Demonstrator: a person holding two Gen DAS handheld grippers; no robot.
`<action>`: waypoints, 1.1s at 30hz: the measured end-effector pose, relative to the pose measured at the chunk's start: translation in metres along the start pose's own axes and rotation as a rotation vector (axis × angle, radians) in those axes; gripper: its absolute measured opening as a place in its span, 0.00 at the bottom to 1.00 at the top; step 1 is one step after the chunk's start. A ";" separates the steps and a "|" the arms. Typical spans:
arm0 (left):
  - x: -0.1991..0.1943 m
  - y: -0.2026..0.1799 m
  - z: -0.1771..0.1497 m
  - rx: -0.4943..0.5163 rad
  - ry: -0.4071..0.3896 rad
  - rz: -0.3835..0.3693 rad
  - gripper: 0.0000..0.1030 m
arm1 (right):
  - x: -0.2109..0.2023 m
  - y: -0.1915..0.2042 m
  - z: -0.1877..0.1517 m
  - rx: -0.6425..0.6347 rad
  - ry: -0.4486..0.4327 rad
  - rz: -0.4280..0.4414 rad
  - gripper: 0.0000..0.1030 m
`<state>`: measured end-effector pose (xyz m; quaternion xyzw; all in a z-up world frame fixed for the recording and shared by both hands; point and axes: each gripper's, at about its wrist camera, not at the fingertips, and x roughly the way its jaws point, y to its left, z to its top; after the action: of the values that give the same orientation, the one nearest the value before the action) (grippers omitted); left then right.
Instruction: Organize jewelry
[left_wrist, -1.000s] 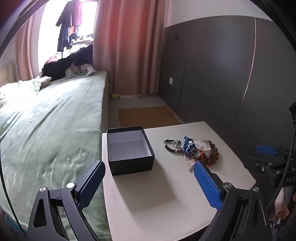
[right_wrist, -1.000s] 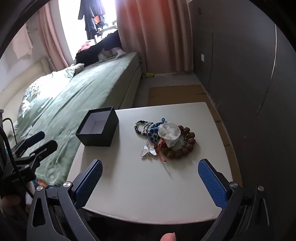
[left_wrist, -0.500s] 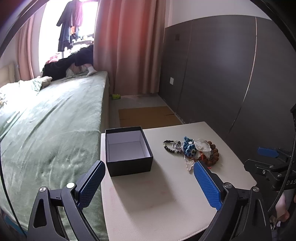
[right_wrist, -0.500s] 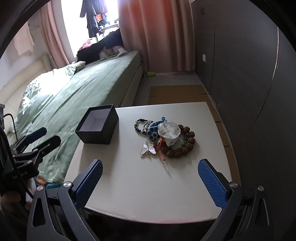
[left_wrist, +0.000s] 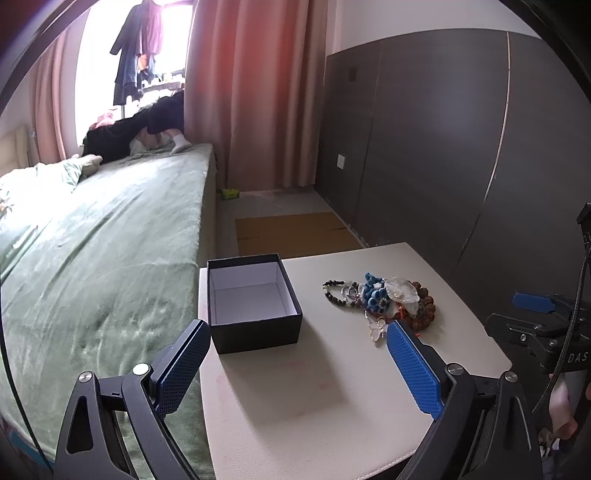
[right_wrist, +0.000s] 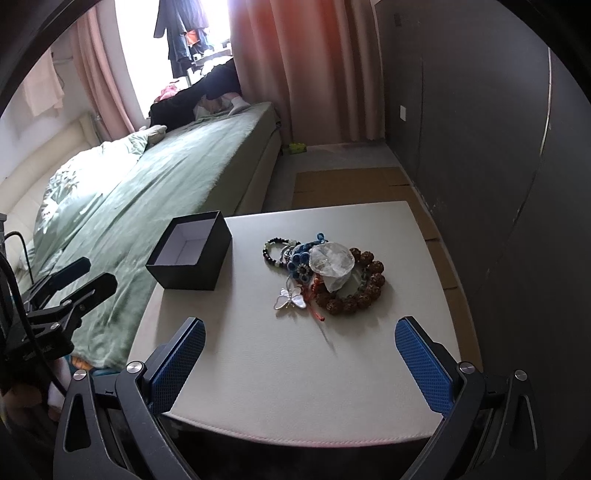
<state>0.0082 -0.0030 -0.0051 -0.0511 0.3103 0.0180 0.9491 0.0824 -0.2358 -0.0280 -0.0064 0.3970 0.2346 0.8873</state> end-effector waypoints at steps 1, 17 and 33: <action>0.000 0.000 0.000 0.000 0.000 0.001 0.94 | 0.000 0.000 0.000 0.001 -0.001 -0.001 1.00; -0.001 -0.004 0.000 0.011 0.003 -0.004 0.94 | -0.002 -0.001 -0.001 -0.002 -0.004 -0.003 1.00; -0.002 -0.004 0.001 0.011 0.005 -0.005 0.94 | -0.003 0.000 -0.001 0.000 -0.007 -0.005 1.00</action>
<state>0.0073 -0.0073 -0.0031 -0.0468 0.3124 0.0136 0.9487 0.0799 -0.2374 -0.0268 -0.0066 0.3939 0.2324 0.8892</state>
